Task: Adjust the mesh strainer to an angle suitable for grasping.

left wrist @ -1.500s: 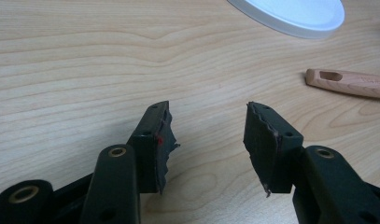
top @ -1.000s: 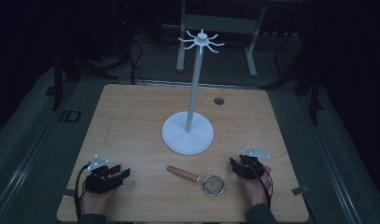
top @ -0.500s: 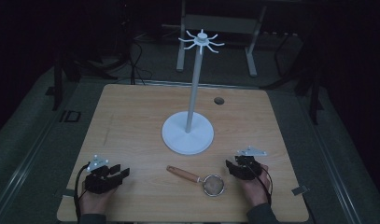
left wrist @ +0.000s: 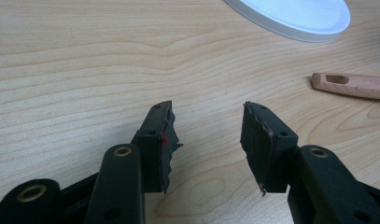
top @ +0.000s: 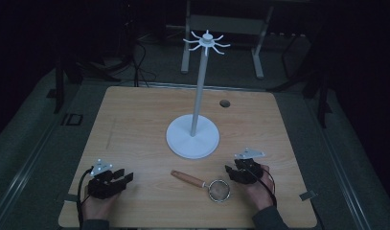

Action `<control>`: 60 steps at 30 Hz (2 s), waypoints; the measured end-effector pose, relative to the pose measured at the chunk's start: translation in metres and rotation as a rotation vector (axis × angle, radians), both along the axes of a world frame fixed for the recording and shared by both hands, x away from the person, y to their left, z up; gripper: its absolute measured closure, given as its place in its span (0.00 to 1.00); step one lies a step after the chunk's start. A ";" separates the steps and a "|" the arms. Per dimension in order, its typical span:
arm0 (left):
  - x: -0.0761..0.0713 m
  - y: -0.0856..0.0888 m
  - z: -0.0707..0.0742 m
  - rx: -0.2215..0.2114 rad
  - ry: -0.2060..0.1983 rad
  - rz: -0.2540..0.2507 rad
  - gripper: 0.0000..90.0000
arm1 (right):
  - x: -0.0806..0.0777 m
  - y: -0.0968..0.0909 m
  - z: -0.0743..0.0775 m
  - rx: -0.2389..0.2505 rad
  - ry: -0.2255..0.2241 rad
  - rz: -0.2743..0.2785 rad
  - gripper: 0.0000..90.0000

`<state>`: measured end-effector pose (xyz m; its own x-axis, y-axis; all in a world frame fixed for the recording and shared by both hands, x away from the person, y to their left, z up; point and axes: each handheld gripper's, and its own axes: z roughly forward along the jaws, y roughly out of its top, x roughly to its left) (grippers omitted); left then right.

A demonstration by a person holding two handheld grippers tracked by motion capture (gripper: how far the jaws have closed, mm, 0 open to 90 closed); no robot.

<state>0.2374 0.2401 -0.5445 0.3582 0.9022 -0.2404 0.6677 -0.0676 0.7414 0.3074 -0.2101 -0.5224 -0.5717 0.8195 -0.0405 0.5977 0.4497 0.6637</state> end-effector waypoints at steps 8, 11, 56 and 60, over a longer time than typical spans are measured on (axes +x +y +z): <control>0.000 0.000 0.000 0.004 0.000 0.004 0.60 | 0.004 0.014 0.001 -0.072 0.017 0.071 0.58; 0.000 0.000 0.000 0.005 0.000 0.005 0.60 | 0.005 0.018 0.003 -0.086 0.020 0.094 0.58; 0.001 0.000 0.000 0.000 0.000 0.014 0.59 | -0.005 0.093 0.016 -0.280 0.085 0.428 0.53; 0.001 0.000 0.000 0.000 0.001 0.015 0.59 | -0.007 0.100 0.017 -0.291 0.097 0.453 0.52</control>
<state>0.2382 0.2405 -0.5449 0.3449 0.9073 -0.2404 0.6693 -0.0581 0.7407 0.3006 -0.1096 -0.5055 -0.8771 0.4535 -0.1584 0.3539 0.8330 0.4253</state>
